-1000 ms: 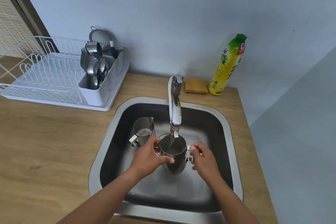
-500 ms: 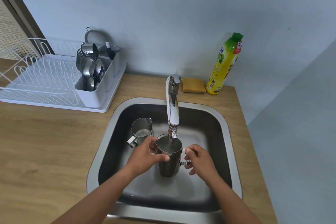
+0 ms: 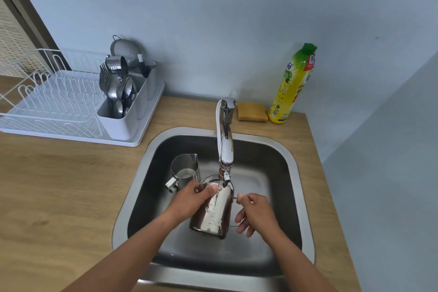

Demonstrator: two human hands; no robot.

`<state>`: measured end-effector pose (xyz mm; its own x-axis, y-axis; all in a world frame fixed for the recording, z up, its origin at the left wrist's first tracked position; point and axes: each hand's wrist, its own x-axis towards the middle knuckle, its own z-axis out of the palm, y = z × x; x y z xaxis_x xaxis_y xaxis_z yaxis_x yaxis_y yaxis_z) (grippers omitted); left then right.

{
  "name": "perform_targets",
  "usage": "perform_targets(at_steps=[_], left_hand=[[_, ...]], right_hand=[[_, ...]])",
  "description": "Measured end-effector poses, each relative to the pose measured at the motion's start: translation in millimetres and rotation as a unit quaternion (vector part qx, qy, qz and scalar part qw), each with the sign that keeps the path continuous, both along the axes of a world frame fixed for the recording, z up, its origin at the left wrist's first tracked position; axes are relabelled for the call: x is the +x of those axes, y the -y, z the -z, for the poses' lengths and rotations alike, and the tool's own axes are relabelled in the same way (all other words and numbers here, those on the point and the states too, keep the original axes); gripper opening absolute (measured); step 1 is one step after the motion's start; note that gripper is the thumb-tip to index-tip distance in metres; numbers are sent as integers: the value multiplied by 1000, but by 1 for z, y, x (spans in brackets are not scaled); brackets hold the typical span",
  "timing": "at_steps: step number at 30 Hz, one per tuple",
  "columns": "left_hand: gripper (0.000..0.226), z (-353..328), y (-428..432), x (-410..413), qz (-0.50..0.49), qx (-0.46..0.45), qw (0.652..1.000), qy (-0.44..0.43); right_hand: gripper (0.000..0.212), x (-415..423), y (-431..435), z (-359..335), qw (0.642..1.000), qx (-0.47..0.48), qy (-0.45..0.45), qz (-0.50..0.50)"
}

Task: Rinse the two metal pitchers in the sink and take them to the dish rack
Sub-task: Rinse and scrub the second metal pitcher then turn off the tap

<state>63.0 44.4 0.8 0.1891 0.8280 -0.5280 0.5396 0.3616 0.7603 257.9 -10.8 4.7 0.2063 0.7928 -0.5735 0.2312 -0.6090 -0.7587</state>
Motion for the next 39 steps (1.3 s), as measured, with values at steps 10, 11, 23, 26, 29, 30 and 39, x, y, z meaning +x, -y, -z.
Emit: perform_targets(at_steps=[10,11,23,26,29,30,39], left_hand=[[50,-9,5,2,-21,-106,992,61],[50,-9,5,2,-27,-112,991,64],[56,-17,6,-2,-22,-119,991,53],[54,-14,3,-8,6,-116,991,61],[56,-9,2,-13,13,-112,990,85],[55,-8,3,-13,10,-114,989,93],[51,0,13,-7,20,-142,978,151]], right_hand=[[34,-1,-2,-3,999,-38,-7,-12],[35,-1,-2,-3,999,-40,-9,-10],[39,-4,-3,-1,999,-47,-16,4],[34,-6,-1,-4,998,-50,-29,-15],[31,-8,1,-9,997,-63,-26,-29],[30,-7,1,-10,997,-66,-21,-32],[28,4,-7,-34,991,-47,73,-99]])
